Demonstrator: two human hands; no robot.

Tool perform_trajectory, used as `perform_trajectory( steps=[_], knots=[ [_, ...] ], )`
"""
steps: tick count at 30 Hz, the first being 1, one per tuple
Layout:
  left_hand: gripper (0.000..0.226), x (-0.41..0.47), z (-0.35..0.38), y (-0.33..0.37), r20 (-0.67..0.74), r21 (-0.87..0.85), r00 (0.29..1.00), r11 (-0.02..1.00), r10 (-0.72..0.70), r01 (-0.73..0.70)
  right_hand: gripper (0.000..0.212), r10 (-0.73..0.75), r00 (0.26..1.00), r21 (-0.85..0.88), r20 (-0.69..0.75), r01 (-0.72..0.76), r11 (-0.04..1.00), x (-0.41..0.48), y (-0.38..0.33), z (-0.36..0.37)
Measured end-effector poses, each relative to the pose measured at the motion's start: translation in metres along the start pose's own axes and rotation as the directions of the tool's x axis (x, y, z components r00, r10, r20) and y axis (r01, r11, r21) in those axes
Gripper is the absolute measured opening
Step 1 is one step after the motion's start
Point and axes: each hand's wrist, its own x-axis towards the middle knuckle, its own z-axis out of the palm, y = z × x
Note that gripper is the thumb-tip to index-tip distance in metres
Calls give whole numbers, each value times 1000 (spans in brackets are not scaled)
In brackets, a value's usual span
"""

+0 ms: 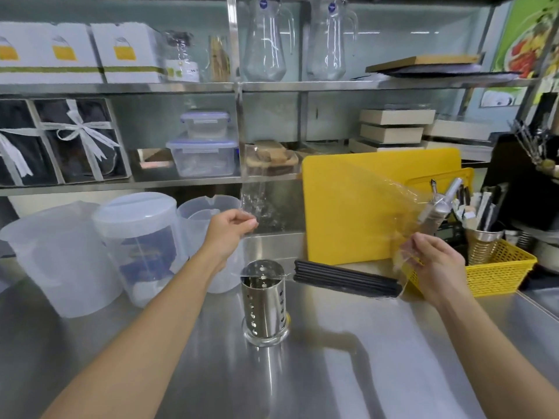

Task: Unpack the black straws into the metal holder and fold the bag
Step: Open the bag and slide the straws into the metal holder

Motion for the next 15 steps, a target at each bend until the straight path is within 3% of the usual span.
perform_trajectory(
  steps=[9,15],
  knots=[
    [11,1,21,-25,-50,-85,990,988,-135,130,10,-83,993,-82,79,90,993,19,-15,1],
    [12,10,38,-33,-36,-247,969,942,-243,227,11,-106,984,-83,144,119,989,35,-25,5]
  ],
)
